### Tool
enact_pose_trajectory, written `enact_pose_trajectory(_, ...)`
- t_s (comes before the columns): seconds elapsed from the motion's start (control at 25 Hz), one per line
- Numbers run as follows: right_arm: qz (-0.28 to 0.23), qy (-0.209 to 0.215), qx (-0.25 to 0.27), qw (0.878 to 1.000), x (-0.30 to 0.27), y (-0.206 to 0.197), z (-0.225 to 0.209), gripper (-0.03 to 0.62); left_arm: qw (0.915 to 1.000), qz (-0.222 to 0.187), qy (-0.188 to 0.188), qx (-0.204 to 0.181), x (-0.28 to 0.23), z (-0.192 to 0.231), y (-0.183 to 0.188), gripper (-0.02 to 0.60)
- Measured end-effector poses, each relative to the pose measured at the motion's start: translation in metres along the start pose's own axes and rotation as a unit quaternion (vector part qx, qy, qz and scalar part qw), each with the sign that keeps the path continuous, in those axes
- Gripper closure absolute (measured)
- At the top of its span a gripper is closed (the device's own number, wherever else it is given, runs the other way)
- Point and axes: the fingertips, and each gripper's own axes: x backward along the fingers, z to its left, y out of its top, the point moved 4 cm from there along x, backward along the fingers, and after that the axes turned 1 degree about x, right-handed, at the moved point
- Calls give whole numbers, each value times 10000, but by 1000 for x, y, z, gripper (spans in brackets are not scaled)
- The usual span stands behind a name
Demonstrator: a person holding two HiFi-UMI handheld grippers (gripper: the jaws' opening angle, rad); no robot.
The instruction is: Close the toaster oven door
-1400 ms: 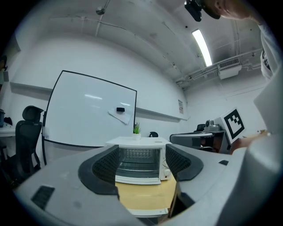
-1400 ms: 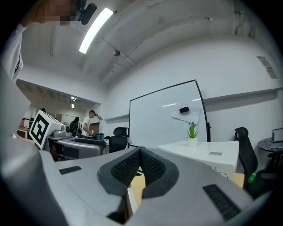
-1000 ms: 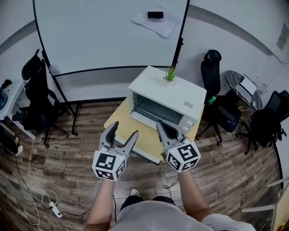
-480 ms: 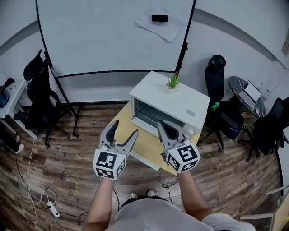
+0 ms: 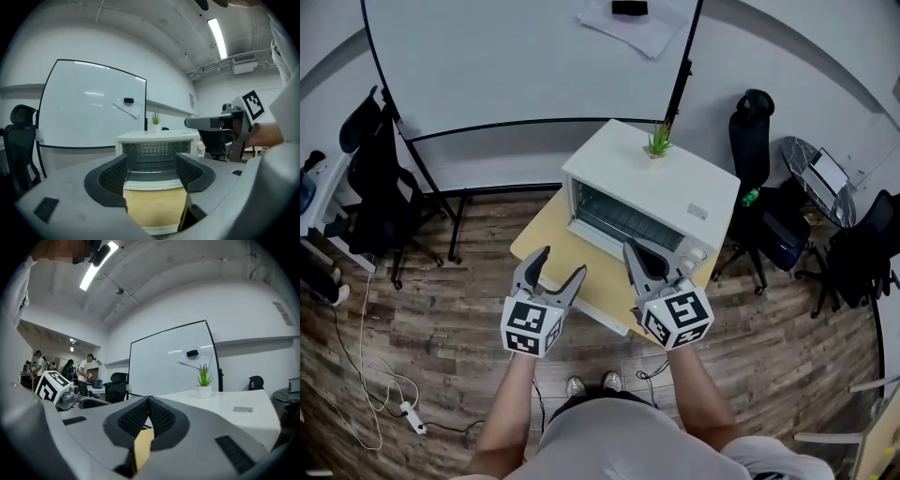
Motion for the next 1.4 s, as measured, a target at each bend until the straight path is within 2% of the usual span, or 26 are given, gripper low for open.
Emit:
enact_pose_trajectory(0.24, 311, -45, -134, 9994, 7, -28, 1, 594, 9986, 479, -120, 175, -10, -6, -62, 276)
enact_pose_trajectory(0.44, 542, -112, -233, 9982, 13, -47, -2, 594, 9941, 977, -200, 425, -17, -12, -117, 276)
enact_pose_trajectory(0.8, 852, -202, -364, 9955, 25, -73, -6, 594, 9770, 1920, -138, 920, -13, -17, -206, 276)
enact_pose_trajectory(1.04, 929, -246, -378, 9947, 27, -77, -8, 594, 9645, 2275, -102, 1339, -7, -20, -240, 276)
enact_pose_trajectory(1.16, 961, -275, -392, 9942, 28, -79, -9, 594, 9593, 2228, -84, 1733, -6, -19, -245, 276)
enact_pose_trajectory(1.24, 981, -296, -406, 9939, 29, -80, -11, 594, 9525, 2078, -114, 2223, -6, -18, -246, 276)
enact_pose_trajectory(1.4, 1013, -319, -394, 9936, 31, -81, -11, 594, 9225, 1678, -127, 3473, -4, -14, -254, 276)
